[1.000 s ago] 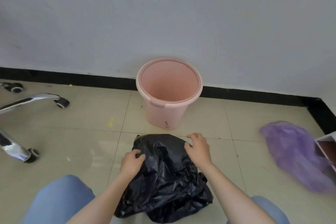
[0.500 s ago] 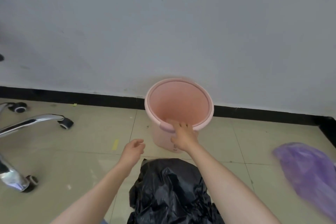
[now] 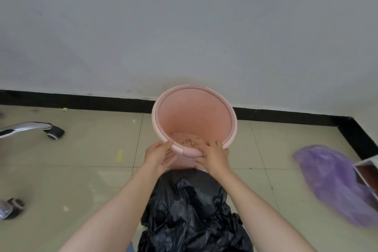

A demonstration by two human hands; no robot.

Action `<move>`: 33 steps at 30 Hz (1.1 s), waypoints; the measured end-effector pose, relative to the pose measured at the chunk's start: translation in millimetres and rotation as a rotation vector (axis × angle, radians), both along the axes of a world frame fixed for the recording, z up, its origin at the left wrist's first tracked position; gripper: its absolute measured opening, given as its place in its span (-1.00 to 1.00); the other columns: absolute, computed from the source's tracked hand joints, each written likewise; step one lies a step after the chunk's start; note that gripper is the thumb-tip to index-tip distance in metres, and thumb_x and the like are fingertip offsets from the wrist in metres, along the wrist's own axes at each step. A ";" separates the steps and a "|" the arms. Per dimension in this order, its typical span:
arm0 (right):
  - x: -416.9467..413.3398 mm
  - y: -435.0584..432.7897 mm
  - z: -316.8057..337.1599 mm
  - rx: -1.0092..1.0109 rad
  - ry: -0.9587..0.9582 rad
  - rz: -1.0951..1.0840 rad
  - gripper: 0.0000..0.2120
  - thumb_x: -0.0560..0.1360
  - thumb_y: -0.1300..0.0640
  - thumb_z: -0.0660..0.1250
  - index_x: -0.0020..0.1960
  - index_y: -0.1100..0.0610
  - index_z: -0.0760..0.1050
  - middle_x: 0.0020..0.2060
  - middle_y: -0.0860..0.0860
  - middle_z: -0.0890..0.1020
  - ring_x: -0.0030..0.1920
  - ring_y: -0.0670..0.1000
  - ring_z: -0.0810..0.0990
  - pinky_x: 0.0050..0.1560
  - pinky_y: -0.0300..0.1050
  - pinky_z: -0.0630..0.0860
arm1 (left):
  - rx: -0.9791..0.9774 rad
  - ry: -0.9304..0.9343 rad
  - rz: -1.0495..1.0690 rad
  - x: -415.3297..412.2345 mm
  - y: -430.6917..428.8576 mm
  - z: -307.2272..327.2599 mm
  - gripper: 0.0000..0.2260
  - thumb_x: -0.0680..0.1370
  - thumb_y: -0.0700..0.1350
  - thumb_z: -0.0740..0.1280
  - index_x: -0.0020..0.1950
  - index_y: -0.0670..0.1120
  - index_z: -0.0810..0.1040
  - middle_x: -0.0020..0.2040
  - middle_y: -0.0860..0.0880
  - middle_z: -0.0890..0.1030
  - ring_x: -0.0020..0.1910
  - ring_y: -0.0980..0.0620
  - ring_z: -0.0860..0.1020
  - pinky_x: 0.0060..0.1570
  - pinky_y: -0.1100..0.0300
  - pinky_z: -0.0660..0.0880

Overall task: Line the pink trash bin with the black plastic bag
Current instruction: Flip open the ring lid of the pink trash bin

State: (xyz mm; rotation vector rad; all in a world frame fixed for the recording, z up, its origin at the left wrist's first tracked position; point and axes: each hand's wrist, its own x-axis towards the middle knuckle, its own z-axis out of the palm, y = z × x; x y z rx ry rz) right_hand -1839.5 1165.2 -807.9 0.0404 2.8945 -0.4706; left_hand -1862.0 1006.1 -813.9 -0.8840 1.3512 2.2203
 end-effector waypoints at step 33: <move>-96.7 28.2 207.8 -0.344 0.394 -0.023 -0.74 0.56 0.15 0.17 0.21 0.17 0.46 -0.27 -0.03 0.47 -0.25 -0.04 0.42 -0.30 -0.43 0.32 | -0.113 0.017 -0.051 6.8 -6.2 4.8 -0.92 0.48 -0.27 0.35 -0.20 -0.19 0.47 -0.18 -0.13 0.58 -0.19 -0.03 0.58 -0.05 0.14 0.51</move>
